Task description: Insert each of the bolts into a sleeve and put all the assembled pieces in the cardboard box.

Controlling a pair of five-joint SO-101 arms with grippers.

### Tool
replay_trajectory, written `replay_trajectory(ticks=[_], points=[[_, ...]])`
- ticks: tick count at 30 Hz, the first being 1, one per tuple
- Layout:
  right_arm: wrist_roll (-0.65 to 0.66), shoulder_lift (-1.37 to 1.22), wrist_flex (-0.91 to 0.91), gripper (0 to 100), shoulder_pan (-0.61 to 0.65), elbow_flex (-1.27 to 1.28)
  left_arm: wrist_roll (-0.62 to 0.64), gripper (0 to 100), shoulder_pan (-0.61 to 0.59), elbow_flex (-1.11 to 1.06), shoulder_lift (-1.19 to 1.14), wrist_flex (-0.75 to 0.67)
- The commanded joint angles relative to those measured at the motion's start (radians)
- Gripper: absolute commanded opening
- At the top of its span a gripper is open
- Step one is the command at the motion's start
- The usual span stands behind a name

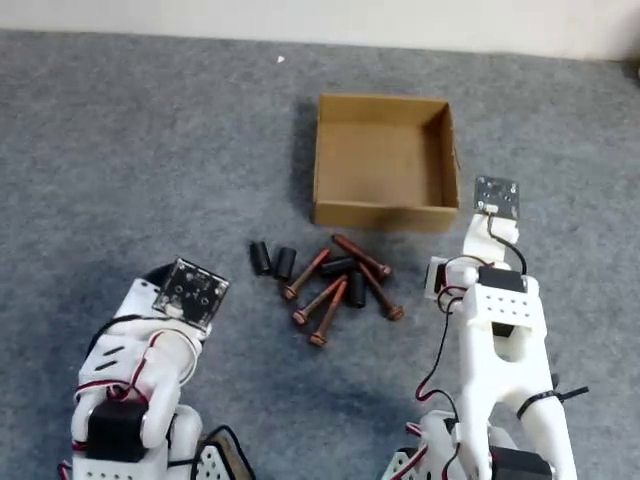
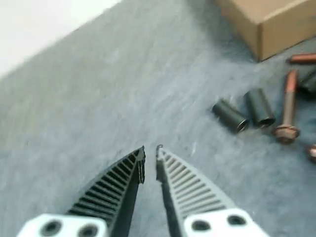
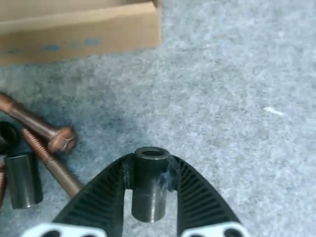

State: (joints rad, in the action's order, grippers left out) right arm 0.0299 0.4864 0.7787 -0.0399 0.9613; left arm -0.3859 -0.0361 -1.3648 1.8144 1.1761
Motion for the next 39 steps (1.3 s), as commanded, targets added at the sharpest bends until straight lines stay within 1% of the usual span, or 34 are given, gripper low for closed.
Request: replay_trajectory(ticks=[1, 3, 8, 10, 13, 19, 23, 26, 30, 33, 36, 39], points=[[-0.041, 0.03, -0.045, 0.5, -0.044, -0.01, -0.009, 9, 0.101, 0.12, -0.153, -0.029], [-0.058, 0.03, -0.045, 0.5, -0.058, -0.01, -0.009, 10, 0.139, 0.186, -0.289, -0.034], [-0.064, 0.03, -0.045, 0.5, -0.077, -0.01, -0.012, 19, 0.245, 0.43, -0.685, -0.034], [-0.068, 0.03, -0.045, 0.5, -0.101, -0.01, -0.064, 19, 0.285, 0.533, -0.845, -0.034], [-0.107, 0.03, -0.045, 0.5, -0.139, -0.012, -0.153, 19, 0.344, 0.661, -1.059, -0.034], [-0.114, 0.039, -0.047, 0.5, -0.205, -0.013, -0.245, 19, 0.467, 0.891, -1.406, -0.035], [-0.121, 0.041, -0.047, 0.5, -0.228, -0.013, -0.319, 19, 0.526, 1.015, -1.575, -0.035], [-0.149, 0.041, -0.058, 0.5, -0.26, -0.013, -0.33, 19, 0.561, 1.089, -1.678, -0.035], [-0.15, 0.041, -0.081, 0.5, -0.321, -0.018, -0.33, 19, 0.604, 1.175, -1.785, -0.037], [-0.15, 0.041, -0.077, 0.5, -0.366, -0.047, -0.327, 19, 0.621, 1.198, -1.848, -0.11], [-0.192, 0.041, -0.077, 0.5, -0.404, -0.05, -0.325, 19, 0.631, 1.204, -1.917, -0.219], [-0.198, 0.041, -0.079, 0.5, -0.417, -0.05, -0.327, 19, 0.647, 1.204, -1.992, -0.296]])
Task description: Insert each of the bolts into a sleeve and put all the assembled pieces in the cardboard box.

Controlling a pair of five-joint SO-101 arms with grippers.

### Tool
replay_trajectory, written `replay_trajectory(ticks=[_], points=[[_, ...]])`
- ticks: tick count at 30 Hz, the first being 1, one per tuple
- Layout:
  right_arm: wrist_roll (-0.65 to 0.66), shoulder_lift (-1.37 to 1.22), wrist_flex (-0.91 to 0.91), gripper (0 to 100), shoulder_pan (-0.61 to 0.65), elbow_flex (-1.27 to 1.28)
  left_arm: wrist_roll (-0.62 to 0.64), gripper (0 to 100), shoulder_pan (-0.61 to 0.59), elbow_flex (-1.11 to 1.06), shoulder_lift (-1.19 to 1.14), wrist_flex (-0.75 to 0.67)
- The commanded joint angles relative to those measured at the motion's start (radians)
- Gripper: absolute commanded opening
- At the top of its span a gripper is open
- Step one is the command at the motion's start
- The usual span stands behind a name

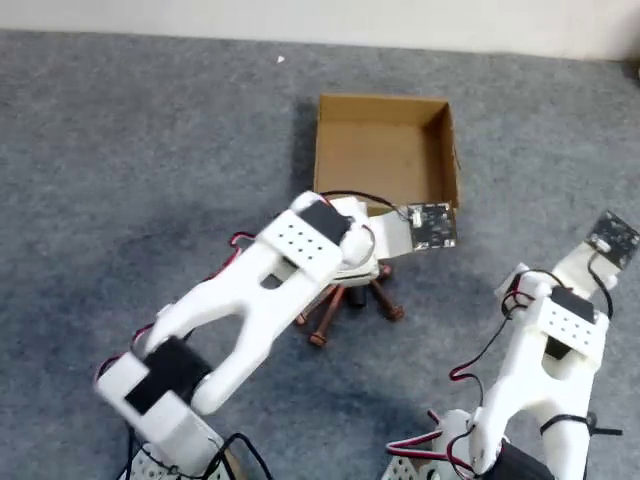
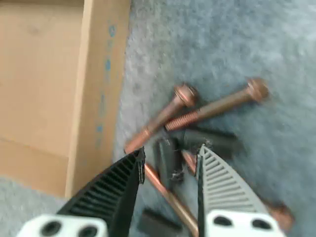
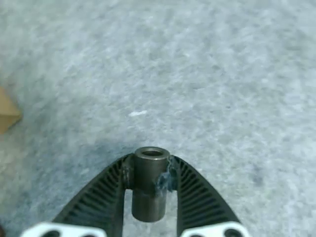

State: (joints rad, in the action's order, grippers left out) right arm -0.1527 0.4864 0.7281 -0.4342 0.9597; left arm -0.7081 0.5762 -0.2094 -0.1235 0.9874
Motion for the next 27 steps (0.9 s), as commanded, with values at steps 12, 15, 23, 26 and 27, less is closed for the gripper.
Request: replay_trajectory(ticks=[12, 15, 23, 26, 27], points=[[-0.015, 0.041, -0.03, 0.5, -0.012, -0.048, -0.043, 19, 0.047, 0.326, -0.387, -0.041], [-0.015, 0.041, -0.03, 0.5, -0.012, -0.048, -0.11, 19, 0.048, 0.429, -0.475, 0.049], [-0.014, 0.041, -0.03, 0.5, -0.012, -0.048, -0.118, 13, 0.019, 0.625, -0.622, 0.176], [-0.014, 0.041, -0.03, 0.5, -0.01, -0.048, -0.117, 4, 0.021, 0.65, -0.631, 0.212], [-0.014, 0.041, -0.03, 0.5, -0.01, -0.048, -0.115, 2, 0.024, 0.651, -0.631, 0.222]])
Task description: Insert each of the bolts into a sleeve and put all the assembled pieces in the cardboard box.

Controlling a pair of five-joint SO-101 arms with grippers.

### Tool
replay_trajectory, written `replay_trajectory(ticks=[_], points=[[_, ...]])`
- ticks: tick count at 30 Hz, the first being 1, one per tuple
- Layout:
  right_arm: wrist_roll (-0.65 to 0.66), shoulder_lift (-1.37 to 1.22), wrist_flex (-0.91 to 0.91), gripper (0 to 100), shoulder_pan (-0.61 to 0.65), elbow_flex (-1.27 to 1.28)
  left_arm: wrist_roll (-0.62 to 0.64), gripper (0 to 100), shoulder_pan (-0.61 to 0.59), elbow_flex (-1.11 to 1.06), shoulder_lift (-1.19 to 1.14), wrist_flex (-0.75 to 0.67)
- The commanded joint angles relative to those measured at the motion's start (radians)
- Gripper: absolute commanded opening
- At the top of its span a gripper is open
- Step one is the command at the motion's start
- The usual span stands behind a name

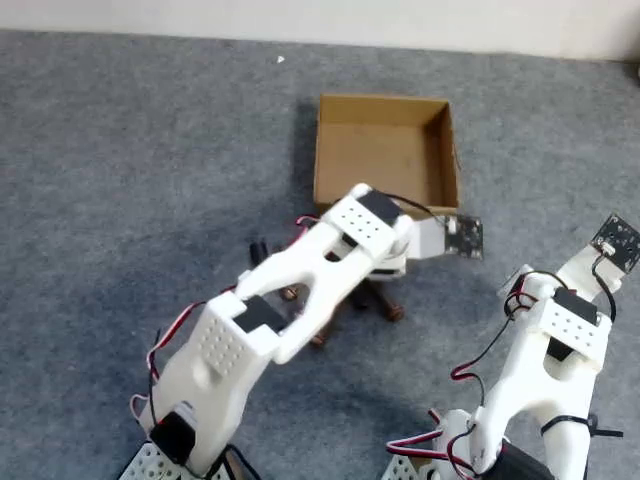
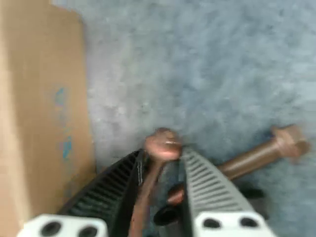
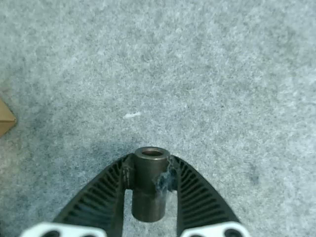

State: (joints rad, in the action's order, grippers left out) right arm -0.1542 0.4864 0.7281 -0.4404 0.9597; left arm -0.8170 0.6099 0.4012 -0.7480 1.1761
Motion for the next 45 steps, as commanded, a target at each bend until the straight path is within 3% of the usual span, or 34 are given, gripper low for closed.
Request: replay_trajectory(ticks=[1, 8, 25, 32, 37, 45], points=[[-0.012, 0.041, -0.03, 0.5, -0.004, -0.048, -0.006, 0, -0.007, 0.041, -0.007, 0.048], [-0.012, 0.041, -0.03, 0.5, -0.004, -0.048, 0.003, 1, -0.015, 0.045, -0.001, 0.101], [-0.012, 0.147, -0.024, 0.5, 0.062, -0.088, 0.384, 1, -0.12, -0.039, 0.57, 0.166], [0.155, 0.398, 0.067, 0.5, 0.251, -0.033, 0.528, 1, -0.124, -0.242, 0.898, 0.158], [0.157, 0.544, 0.174, 0.6, 0.437, -0.031, 0.629, 1, -0.119, -0.384, 1.113, 0.135], [0.155, 0.659, 0.193, 0.6, 0.7, -0.028, 0.925, 1, -0.124, -0.545, 1.409, 0.12]])
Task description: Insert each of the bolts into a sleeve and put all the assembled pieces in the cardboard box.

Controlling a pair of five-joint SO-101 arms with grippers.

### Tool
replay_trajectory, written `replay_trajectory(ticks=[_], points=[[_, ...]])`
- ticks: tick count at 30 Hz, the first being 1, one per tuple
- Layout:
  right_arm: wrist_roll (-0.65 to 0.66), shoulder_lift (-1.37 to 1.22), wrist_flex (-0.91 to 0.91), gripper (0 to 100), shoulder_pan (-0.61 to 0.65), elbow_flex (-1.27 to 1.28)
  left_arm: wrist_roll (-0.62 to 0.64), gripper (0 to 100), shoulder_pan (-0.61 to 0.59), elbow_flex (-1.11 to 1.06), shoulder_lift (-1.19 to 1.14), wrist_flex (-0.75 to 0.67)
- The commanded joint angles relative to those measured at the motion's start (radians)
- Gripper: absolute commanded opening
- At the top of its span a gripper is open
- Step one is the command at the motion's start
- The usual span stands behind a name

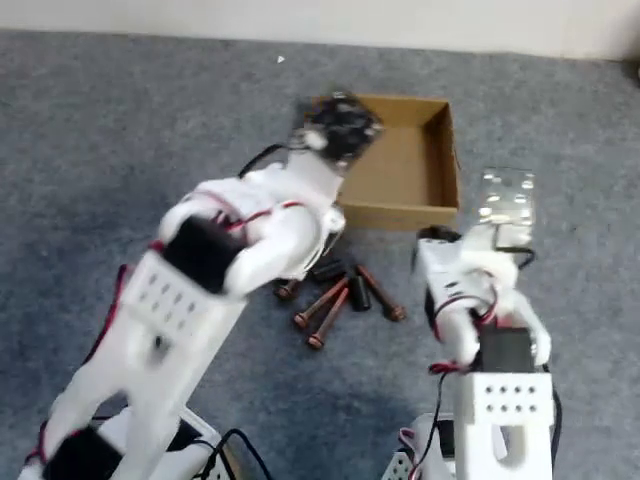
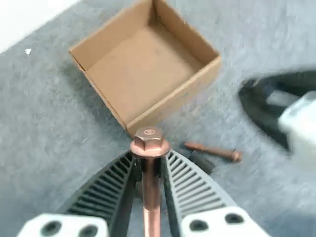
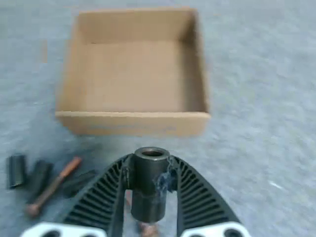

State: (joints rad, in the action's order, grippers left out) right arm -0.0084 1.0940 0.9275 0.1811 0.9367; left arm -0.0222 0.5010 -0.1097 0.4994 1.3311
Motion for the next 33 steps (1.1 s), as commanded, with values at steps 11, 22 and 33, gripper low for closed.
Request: replay_trajectory(ticks=[11, 22, 33], points=[[0.015, 0.308, -0.426, 0.5, 0.312, 0.311, 0.358, 1, -0.101, -0.36, 0.441, -0.362], [0.121, 0.545, -0.702, 0.5, 0.42, 0.696, 0.41, 1, -0.113, -0.71, 0.621, -0.764], [0.123, 0.727, -0.759, 0.5, 0.42, 0.84, 0.428, 1, 0.021, -0.858, 0.693, -0.833]])
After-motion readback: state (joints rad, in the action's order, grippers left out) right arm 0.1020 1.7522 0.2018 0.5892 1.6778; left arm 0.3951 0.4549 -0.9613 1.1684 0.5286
